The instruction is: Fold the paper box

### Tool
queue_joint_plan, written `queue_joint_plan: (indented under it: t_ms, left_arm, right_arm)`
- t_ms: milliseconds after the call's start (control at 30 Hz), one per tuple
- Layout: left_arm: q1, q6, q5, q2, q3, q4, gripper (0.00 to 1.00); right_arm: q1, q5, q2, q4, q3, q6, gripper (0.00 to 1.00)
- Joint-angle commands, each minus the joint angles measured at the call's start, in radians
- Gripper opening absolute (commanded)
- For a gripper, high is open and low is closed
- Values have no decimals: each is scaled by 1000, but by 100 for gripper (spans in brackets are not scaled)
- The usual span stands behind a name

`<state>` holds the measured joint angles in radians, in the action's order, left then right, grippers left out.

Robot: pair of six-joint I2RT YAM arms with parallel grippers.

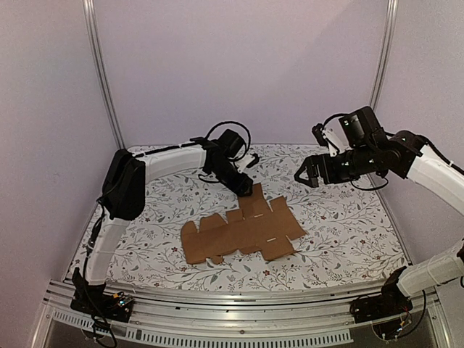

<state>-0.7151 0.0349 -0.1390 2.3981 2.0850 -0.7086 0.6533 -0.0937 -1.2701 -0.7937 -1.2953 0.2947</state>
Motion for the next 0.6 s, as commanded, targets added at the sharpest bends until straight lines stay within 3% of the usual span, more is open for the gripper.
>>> queue_joint_plan:
  t_ms: [0, 267, 433, 567]
  left_arm:
    - [8, 9, -23, 53, 60, -30, 68]
    - [9, 14, -39, 102, 97, -37, 56]
    - [11, 26, -30, 110, 100, -39, 33]
    - [14, 36, -30, 109, 94, -45, 22]
  right_arm:
    - [1, -23, 8, 11, 23, 28, 99]
    - [-1, -31, 2, 11, 25, 39, 99]
    - [-1, -29, -1, 11, 35, 50, 99]
    - [0, -26, -4, 11, 34, 56, 99]
